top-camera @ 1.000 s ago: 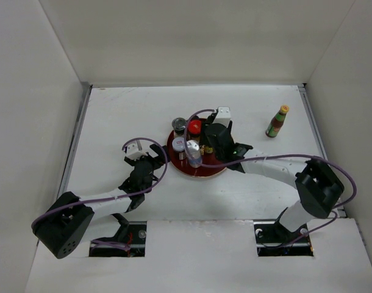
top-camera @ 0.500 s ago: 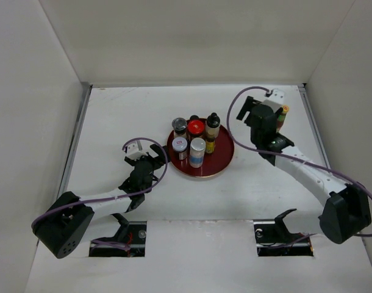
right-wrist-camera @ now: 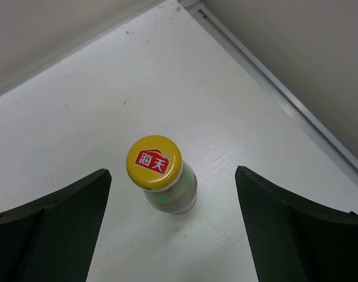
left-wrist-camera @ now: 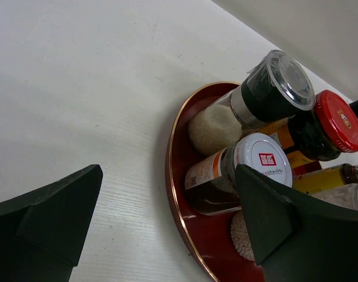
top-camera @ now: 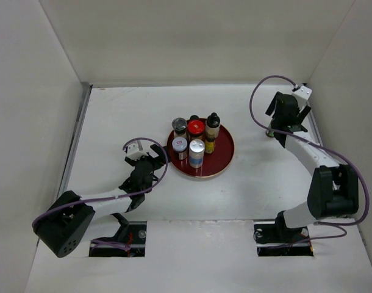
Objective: Organize the condiment bottles
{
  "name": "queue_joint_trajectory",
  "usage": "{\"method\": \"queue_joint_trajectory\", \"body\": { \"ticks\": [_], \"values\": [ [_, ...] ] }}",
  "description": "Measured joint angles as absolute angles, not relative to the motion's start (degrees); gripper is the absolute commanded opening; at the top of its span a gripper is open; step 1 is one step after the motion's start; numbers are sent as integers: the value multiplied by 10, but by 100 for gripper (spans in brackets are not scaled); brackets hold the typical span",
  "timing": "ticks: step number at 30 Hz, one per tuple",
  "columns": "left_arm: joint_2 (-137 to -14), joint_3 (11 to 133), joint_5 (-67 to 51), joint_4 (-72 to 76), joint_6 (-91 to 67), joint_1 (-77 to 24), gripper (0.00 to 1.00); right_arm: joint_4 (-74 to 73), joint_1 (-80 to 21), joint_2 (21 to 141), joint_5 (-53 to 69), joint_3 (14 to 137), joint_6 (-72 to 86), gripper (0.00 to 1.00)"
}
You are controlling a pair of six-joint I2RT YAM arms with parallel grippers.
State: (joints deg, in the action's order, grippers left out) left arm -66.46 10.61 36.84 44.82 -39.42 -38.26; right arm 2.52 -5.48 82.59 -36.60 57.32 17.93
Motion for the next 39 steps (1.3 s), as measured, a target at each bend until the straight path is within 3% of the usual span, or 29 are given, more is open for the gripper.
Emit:
{"method": "queue_joint_trajectory", "body": {
  "ticks": [15,25,32,39],
  "values": [
    [-669,106,368,448,-394,-383,100,38,-42,904,-342,623,162,31],
    [-669,106,367,448,-395,-383,100,15,-93,846,-384,588,141,28],
    [-669,106,366,448,-395,-382,100,16,-223,756,-392,569,138,29],
    [-668,106,366,448,-395,-379,100,22,-334,762,-385,569,151,30]
  ]
}}
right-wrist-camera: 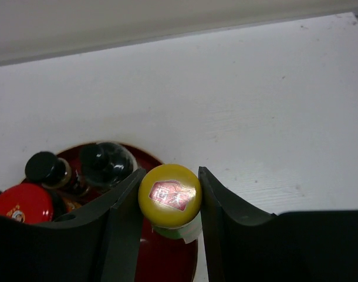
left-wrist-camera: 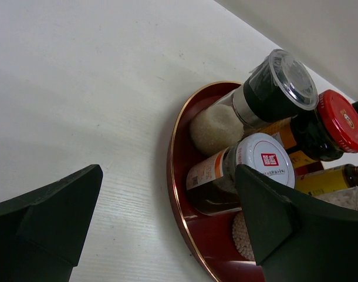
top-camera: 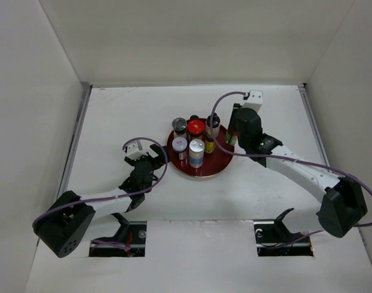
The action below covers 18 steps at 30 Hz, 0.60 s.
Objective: Organize the condiment bottles
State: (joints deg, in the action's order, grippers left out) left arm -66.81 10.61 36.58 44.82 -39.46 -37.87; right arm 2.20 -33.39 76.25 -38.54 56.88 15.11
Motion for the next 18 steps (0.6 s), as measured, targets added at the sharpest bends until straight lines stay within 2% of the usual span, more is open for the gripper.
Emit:
{"method": "queue_joint_trajectory", "body": {
  "ticks": [12,14,18],
  "values": [
    [-661,106,366,448,-395,-375,100,35,-373,822,-381,556,178,31],
    [-660,106,366,448,-395,-375,100,42,-376,825,-381,548,180,34],
    [-660,106,366,448,-395,-373,100,59,-382,826,-384,541,180,47]
  ]
}}
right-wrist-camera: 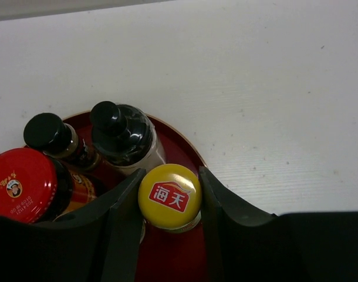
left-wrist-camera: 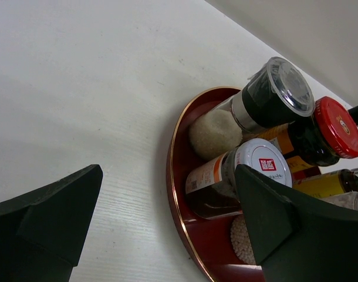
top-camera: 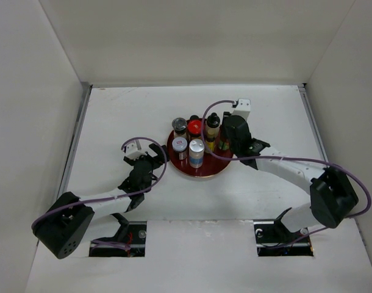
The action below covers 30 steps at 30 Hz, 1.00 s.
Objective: Organize the condiment bottles
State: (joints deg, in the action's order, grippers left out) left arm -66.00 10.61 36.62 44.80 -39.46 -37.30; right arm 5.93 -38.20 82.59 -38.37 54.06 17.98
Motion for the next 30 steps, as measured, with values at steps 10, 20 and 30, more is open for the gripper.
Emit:
{"method": "queue_joint_trajectory", "body": {
  "ticks": [10,20,30],
  "values": [
    [-657,106,371,448,-394,-363,100,102,-391,795,-385,523,196,93],
    [-657,116,376,414,-394,-325,100,118,-295,668,-366,454,221,100],
    [-626,186,380,281,-399,-322,100,149,-188,700,-299,360,323,41]
  ]
}}
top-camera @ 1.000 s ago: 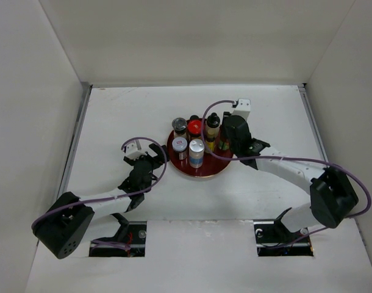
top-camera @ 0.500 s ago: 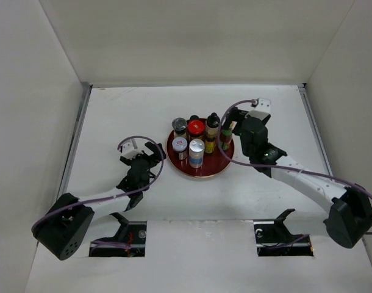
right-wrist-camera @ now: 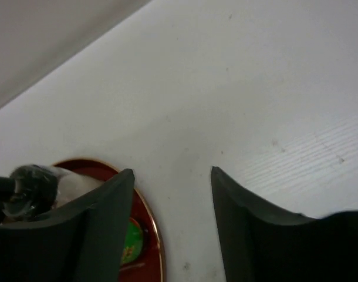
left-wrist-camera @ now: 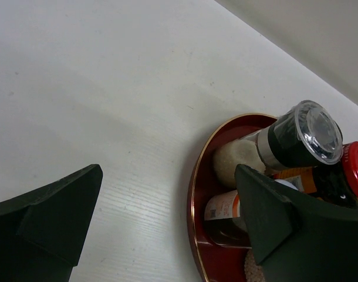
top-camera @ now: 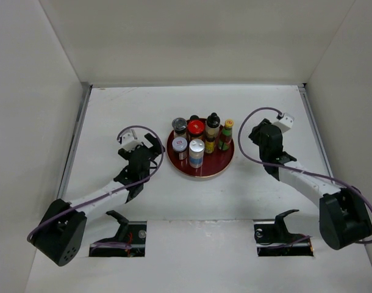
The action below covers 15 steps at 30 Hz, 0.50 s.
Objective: Organize the condiment bottles
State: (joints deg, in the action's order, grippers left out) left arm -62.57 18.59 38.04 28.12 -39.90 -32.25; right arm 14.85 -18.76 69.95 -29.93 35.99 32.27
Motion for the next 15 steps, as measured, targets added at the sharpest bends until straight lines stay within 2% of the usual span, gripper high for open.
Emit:
{"method": "queue_joint_trajectory", "body": {
  "ticks": [1,2,3,5,9,11,15],
  "values": [
    [-626,198,380,260,-401,-322,100,154,-187,703,-295,350,329,28],
    [-626,209,379,241,-403,-322,100,160,-185,707,-291,340,338,20],
    [-626,220,379,223,-404,-321,100,167,-181,710,-286,331,347,16],
    [-626,235,379,191,-407,-320,100,179,-167,720,-279,321,360,17],
    [-628,265,364,118,-410,-319,100,213,-144,753,-264,311,386,37],
    [-631,280,351,85,-410,-319,100,228,-133,774,-251,305,397,53],
    [-634,308,323,35,-411,-325,100,248,-99,791,-217,288,424,71]
  ]
}}
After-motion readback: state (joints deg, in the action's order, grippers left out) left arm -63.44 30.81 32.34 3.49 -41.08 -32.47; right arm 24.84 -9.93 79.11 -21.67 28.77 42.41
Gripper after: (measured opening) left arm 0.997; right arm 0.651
